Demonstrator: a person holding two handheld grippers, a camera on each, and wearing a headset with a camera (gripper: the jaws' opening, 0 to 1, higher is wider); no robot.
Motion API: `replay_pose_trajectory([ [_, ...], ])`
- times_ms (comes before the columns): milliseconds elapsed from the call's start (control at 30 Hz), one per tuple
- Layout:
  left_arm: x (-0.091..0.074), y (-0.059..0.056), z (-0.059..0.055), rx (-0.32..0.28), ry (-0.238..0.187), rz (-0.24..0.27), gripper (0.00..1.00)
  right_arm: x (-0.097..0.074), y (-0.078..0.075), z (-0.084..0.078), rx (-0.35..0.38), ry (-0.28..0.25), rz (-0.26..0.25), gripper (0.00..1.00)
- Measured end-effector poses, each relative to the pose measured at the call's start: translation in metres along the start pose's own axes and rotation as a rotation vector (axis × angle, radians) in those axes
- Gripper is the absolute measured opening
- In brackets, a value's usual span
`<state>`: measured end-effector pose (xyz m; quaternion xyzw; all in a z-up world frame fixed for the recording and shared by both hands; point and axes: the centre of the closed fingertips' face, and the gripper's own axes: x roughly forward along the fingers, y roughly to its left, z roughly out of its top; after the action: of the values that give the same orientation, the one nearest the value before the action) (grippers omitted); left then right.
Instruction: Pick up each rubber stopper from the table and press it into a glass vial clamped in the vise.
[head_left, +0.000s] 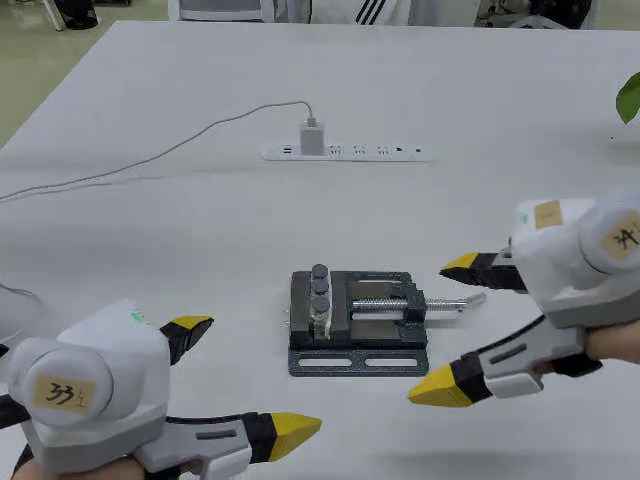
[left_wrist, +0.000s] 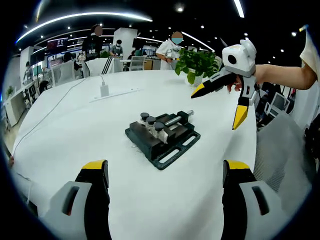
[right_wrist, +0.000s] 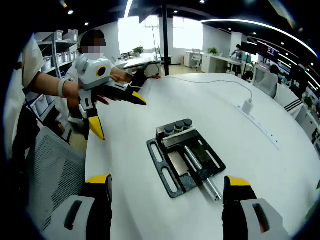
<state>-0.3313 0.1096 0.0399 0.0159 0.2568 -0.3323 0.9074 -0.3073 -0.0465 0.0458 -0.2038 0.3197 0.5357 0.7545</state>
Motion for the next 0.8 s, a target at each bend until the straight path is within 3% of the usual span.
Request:
replay_pose_trajectory([
  [133,-0.004,0.001,-0.002,0.0,0.005,0.005,0.95,-0.015,0.003,-0.021,0.078,-0.01,-0.04,0.99],
  [367,-0.009,-0.001,-0.005,0.001,0.009,0.003,0.96,-0.033,0.001,-0.053,0.179,-0.015,-0.089,0.99],
  [800,-0.007,-0.008,-0.006,0.001,0.02,-0.015,0.99,-0.04,0.008,-0.078,0.245,-0.003,-0.118,0.99],
])
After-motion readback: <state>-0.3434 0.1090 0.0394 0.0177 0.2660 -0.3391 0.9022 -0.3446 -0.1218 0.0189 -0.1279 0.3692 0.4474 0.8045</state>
